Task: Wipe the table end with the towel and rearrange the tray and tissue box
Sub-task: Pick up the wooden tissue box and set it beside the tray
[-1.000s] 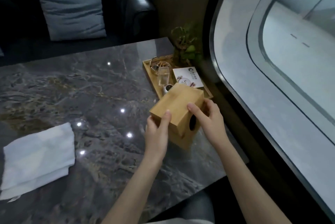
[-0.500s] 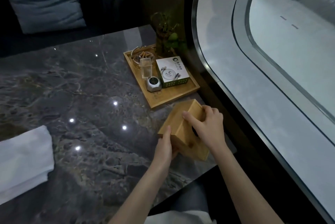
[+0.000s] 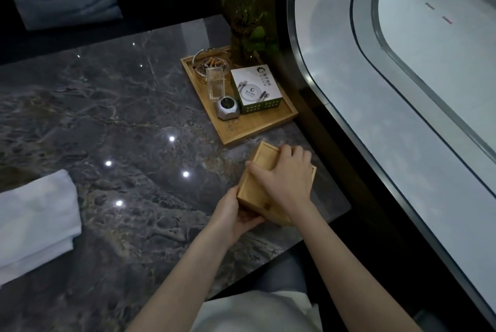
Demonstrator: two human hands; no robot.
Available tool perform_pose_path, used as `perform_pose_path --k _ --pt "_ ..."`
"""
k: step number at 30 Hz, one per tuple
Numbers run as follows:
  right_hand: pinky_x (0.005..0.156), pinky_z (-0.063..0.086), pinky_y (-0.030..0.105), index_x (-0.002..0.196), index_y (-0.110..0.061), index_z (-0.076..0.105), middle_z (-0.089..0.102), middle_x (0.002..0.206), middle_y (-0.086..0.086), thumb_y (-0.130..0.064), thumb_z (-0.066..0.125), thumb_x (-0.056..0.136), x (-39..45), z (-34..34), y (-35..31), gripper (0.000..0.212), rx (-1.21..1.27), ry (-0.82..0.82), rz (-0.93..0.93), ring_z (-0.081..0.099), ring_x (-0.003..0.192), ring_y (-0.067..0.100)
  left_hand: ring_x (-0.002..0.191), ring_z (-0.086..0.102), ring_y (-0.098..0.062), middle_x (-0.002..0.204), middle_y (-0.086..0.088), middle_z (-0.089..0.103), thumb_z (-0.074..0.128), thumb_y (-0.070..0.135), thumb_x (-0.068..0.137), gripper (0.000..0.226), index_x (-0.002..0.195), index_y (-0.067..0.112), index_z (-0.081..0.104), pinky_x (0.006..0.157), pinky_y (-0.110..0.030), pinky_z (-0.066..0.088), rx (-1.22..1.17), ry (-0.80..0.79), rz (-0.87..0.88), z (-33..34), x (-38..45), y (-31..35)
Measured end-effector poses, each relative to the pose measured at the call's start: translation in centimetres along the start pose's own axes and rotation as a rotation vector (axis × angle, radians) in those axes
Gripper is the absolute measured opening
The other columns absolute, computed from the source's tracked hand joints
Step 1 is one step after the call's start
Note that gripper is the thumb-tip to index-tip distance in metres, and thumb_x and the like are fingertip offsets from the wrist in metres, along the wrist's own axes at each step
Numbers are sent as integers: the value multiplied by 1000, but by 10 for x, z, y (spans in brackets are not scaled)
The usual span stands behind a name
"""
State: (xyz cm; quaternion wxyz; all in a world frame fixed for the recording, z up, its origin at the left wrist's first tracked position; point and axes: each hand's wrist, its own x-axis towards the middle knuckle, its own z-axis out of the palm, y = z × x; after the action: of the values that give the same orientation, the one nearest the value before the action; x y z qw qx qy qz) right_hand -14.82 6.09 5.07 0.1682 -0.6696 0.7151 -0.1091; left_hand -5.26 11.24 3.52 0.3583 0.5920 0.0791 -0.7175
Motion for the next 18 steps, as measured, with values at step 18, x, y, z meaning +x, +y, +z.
perform_pose_path --k 18 --pt "106 28 37 136 -10 39 44 137 10 -53 50 87 -1 1 12 66 119 -109 -90 31 130 25 76 64 -36 94 -27 63 36 44 93 62 111 -13 52 65 -41 55 399 60 18 -26 -3 10"
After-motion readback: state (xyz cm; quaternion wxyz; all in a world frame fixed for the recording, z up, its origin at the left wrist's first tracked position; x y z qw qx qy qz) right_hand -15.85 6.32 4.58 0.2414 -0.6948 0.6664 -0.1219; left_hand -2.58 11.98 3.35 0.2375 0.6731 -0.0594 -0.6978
